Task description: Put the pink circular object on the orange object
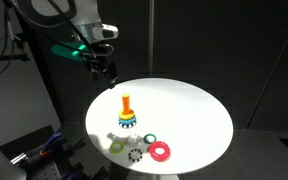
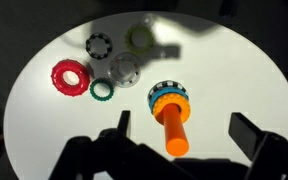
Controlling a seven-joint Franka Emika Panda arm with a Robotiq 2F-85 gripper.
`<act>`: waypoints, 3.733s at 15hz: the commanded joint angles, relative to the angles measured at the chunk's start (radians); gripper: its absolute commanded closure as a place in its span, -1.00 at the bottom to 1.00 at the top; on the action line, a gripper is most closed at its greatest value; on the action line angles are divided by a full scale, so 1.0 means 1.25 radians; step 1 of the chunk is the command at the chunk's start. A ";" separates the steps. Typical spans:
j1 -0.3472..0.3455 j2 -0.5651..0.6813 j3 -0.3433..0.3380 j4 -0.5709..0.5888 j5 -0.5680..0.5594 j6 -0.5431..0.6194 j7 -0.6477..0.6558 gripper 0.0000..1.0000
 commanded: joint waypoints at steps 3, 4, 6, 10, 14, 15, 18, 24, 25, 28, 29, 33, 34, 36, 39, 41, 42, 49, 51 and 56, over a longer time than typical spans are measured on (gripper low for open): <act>-0.076 0.040 -0.049 -0.028 -0.060 0.068 0.006 -1.00; -0.090 0.052 -0.060 -0.027 -0.067 0.080 0.006 -1.00; -0.113 0.080 -0.085 -0.020 -0.067 0.099 0.005 -1.00; -0.144 0.147 -0.126 0.003 -0.052 0.134 0.004 -1.00; -0.153 0.216 -0.169 0.033 -0.020 0.137 -0.014 -1.00; -0.152 0.233 -0.180 0.044 -0.009 0.134 -0.023 -1.00; -0.148 0.267 -0.199 0.068 0.037 0.127 -0.056 -1.00; -0.159 0.277 -0.185 0.065 0.023 0.136 -0.037 -1.00; -0.159 0.279 -0.185 0.066 0.023 0.136 -0.037 -1.00; -0.160 0.289 -0.186 0.078 0.029 0.137 -0.029 -1.00; -0.161 0.296 -0.189 0.086 0.034 0.140 -0.028 -1.00; -0.163 0.328 -0.197 0.123 0.063 0.148 -0.032 -1.00; -0.164 0.340 -0.198 0.134 0.070 0.151 -0.035 -1.00; -0.164 0.368 -0.199 0.156 0.090 0.162 -0.038 -1.00; -0.170 0.426 -0.197 0.197 0.117 0.170 -0.039 -1.00; -0.176 0.465 -0.193 0.225 0.129 0.166 -0.037 -1.00; -0.179 0.489 -0.190 0.243 0.134 0.163 -0.034 -1.00; -0.207 0.643 -0.160 0.359 0.131 0.161 -0.009 -1.00; -0.213 0.681 -0.149 0.388 0.125 0.167 0.001 -1.00; -0.219 0.763 -0.128 0.444 0.112 0.201 0.026 -1.00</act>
